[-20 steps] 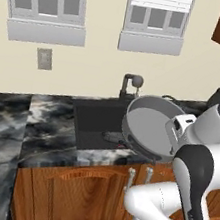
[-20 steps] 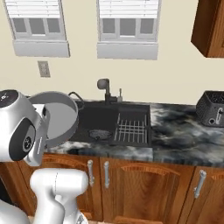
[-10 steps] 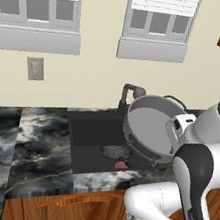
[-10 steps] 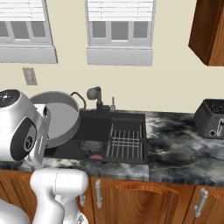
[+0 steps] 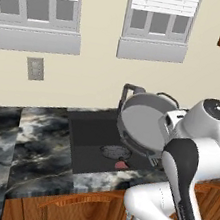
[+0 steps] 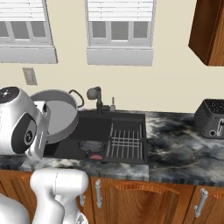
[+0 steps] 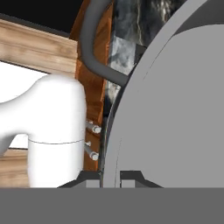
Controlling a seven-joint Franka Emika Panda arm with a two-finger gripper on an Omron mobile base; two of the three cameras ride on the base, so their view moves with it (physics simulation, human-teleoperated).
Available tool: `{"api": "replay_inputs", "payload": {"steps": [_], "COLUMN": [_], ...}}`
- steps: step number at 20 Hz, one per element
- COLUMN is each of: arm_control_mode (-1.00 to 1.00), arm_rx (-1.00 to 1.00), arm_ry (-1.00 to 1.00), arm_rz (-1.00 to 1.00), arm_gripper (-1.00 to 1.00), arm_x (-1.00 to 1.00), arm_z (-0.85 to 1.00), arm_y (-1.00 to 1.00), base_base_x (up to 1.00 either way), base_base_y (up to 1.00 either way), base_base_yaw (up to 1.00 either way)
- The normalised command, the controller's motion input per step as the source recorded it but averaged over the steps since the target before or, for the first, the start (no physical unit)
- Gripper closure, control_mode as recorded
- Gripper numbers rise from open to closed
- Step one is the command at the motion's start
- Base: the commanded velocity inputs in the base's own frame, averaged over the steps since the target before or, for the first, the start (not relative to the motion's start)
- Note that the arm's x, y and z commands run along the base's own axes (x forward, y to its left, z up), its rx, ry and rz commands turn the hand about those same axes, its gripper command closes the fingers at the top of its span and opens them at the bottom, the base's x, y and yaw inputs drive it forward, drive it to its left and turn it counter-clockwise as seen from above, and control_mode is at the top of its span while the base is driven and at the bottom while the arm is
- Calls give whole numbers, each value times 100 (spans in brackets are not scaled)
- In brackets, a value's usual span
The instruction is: Move the pot and pan from the stove into the sink.
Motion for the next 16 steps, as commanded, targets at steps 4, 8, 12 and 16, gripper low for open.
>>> {"api": "replay_inputs", "payload": {"steps": [4, 8, 12, 16], "arm_control_mode": [-100, -100, -100, -100], "arm_rx": [-5, -2, -2, -2], "arm_ry": [0, 0, 1, 3], "arm_rz": [-4, -5, -2, 0], "arm_gripper": [100, 100, 100, 100], "arm_x": [40, 24, 7, 0], "arm_z": [-8, -2, -11, -24], "arm_y": [26, 14, 2, 0], "base_base_x": [0, 0, 0, 0], "base_base_y": [0, 0, 0, 0], "base_base_yaw": [0, 0, 0, 0]}}
